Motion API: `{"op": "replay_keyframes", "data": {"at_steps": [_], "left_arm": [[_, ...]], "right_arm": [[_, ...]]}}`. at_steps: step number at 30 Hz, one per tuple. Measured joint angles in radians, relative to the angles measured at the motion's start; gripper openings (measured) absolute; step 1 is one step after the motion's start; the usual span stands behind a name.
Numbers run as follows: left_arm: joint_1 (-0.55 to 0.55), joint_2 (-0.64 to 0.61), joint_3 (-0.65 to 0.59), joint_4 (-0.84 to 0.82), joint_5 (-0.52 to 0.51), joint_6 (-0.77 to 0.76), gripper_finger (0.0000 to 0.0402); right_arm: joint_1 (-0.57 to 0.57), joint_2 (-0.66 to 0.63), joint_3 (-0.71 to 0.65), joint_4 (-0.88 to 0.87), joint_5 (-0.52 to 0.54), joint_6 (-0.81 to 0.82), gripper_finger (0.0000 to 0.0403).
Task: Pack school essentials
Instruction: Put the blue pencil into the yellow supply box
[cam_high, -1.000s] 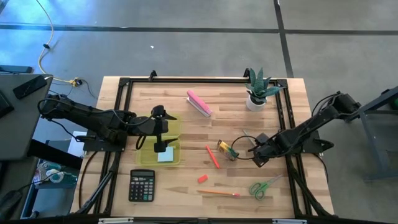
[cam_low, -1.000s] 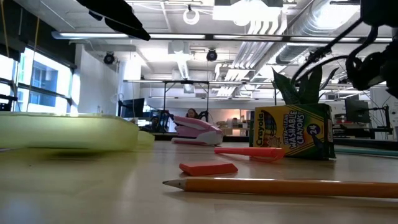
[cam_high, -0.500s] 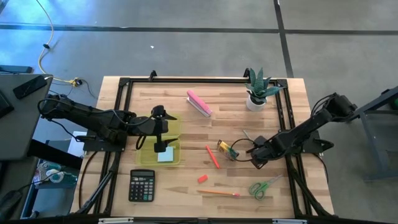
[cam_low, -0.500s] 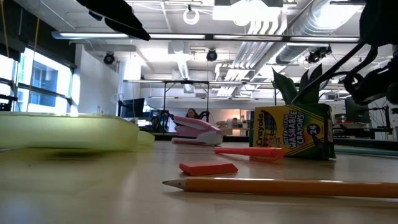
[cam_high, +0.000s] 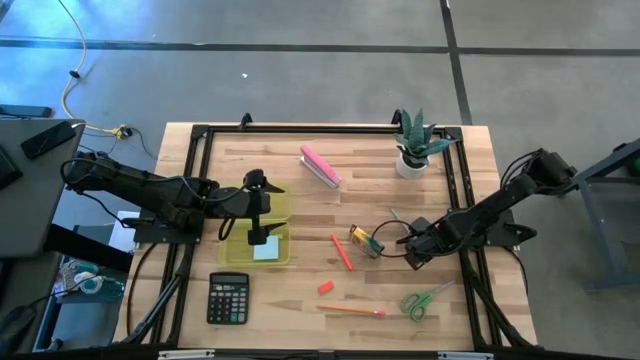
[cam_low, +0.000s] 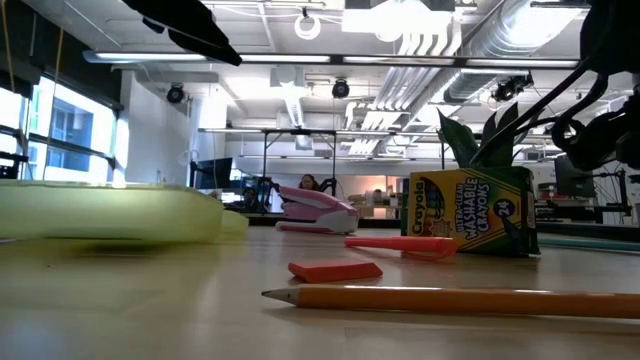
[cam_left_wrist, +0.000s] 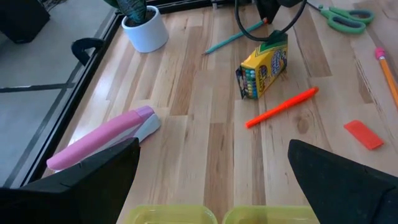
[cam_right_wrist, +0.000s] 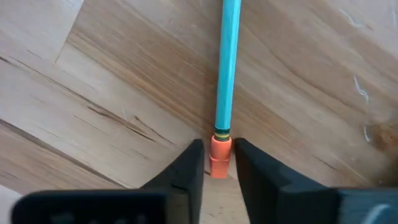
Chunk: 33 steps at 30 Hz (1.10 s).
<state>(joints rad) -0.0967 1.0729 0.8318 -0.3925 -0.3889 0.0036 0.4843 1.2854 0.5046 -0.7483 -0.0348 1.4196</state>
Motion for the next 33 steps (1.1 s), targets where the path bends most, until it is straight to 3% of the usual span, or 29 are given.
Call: {"op": "replay_keyframes", "data": {"at_steps": [9, 33], "left_arm": [[0.000, 0.000, 0.000, 0.000, 0.023, 0.000, 0.0400], [0.000, 0.000, 0.000, 0.000, 0.021, -0.001, 0.0400]], "right_arm": [[0.001, 0.000, 0.000, 0.000, 0.001, 0.010, 0.0014], [0.001, 0.003, 0.076, -0.136, 0.140, 0.067, 0.0012]]}}
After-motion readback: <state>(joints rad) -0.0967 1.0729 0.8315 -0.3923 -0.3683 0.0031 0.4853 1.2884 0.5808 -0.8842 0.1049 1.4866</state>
